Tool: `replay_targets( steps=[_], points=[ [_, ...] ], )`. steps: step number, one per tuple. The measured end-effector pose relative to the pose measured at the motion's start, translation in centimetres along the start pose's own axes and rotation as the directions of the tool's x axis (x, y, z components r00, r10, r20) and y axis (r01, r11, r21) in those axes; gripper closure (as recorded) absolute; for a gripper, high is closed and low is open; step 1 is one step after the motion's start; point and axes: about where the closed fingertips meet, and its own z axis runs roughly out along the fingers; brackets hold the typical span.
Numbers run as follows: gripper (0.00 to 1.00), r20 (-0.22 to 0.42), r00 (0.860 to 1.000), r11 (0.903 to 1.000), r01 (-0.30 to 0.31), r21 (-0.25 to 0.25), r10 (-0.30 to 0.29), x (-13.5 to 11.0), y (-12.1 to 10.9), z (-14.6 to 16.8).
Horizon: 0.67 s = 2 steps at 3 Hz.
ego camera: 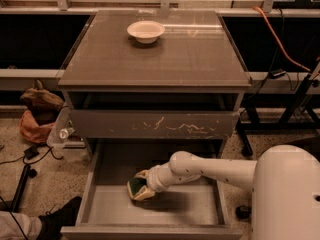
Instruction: Place sponge into middle drawer
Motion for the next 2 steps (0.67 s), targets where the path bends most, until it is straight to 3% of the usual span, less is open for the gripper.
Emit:
replay_targets(
  steps=[1, 2],
  points=[
    [0.00, 0.000, 1.000, 1.0000, 0.000, 0.000, 0.000, 0.00, 0.00, 0.01],
    [0.00, 0.000, 1.000, 1.0000, 0.000, 0.000, 0.000, 0.00, 0.01, 0.01]
  ],
)
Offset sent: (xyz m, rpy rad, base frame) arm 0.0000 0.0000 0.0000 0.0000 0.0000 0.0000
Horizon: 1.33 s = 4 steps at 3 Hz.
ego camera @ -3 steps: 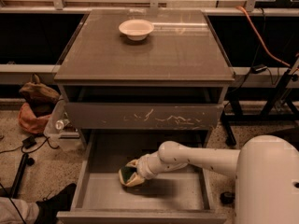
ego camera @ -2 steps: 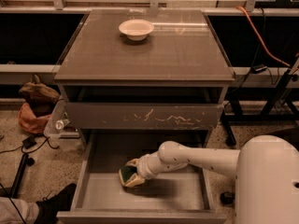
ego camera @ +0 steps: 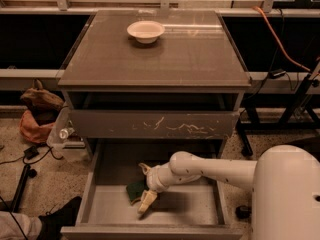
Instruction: Place sponge into middle drawer
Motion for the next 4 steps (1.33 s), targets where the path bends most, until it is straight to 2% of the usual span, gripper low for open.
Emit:
replay_targets(
  steps=[1, 2, 3, 4],
  points=[
    [0.00, -0.010, 0.999, 0.9967, -0.037, 0.072, 0.038, -0.1, 0.2, -4.9],
    [0.00, -0.005, 0.998, 0.9831, -0.064, 0.172, 0.066, -1.1, 0.6, -12.2],
    [0.00, -0.013, 0.994, 0.9501, -0.097, 0.296, 0.106, -1.6, 0.7, -22.2],
    [0.00, -0.057, 0.989, 0.9081, -0.099, 0.407, 0.134, -3.5, 1.9, -30.7]
  ],
)
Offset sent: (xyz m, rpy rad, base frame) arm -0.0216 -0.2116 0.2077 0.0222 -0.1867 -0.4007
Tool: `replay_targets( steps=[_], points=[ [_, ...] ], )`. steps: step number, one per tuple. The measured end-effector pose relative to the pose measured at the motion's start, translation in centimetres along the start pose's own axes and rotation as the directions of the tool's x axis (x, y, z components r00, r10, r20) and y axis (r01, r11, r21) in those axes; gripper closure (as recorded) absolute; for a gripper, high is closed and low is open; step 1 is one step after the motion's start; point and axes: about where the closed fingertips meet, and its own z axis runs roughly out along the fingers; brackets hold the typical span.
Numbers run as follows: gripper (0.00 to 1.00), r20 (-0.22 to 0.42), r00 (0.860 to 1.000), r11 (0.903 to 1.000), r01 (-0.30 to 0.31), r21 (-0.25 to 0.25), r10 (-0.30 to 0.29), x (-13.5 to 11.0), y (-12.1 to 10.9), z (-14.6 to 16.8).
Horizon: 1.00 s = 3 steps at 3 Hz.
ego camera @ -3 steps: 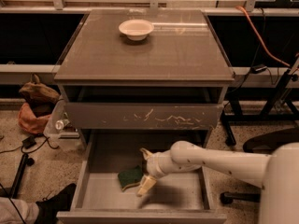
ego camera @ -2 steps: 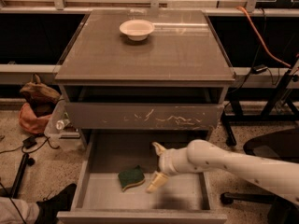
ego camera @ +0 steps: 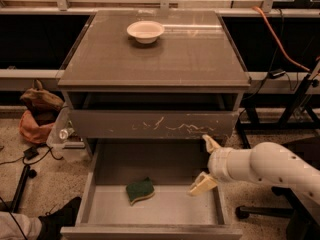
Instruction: Place sponge into middle drawer
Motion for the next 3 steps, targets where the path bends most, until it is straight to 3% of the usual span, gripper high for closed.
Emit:
replay_targets(
  steps=[1, 3],
  points=[
    [0.00, -0.049, 0.998, 0.9953, 0.034, 0.090, -0.029, -3.9, 0.2, -7.2],
    [0.00, -0.159, 0.983, 0.9790, 0.122, 0.163, -0.096, -16.0, 4.0, -16.4]
  ],
)
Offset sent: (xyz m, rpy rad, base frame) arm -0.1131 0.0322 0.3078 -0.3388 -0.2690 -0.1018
